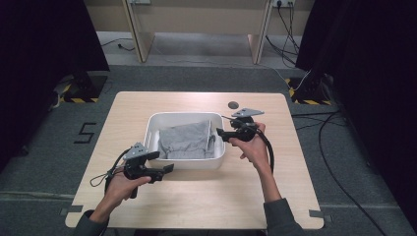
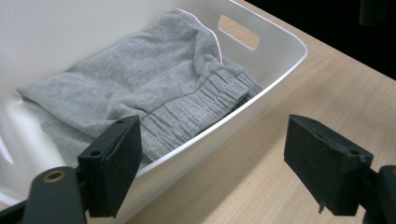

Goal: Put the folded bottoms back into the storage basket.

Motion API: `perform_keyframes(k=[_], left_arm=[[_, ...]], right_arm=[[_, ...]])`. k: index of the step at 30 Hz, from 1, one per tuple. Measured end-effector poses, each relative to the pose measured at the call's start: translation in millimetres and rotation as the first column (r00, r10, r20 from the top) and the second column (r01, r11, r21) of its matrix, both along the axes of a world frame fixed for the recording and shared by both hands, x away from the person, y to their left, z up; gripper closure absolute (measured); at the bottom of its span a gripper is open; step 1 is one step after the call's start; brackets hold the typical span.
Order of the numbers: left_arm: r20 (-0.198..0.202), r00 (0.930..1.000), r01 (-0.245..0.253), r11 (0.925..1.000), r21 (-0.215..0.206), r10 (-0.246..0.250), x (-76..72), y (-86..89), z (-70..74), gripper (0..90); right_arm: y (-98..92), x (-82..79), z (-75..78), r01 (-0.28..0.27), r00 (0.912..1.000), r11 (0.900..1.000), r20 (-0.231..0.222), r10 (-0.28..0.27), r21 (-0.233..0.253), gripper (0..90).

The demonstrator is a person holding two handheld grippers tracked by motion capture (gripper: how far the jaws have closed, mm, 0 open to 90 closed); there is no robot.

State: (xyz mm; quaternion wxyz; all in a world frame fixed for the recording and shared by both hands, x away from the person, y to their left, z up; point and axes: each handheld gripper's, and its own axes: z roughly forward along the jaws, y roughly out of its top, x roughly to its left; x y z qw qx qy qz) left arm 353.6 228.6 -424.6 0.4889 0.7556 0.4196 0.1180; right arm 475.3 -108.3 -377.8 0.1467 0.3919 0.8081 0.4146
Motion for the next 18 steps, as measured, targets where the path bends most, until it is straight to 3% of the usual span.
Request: perform_keyframes(k=[18], left_arm=[[0.048,0.9987,0.018,0.9998,0.001,-0.018,-22.9,0.4,10.9,18.5]], right_arm=[[-32.4,-23.3,7.9,0.019,0.9988,1.0,0.046,-0.02,0.012,35.2]])
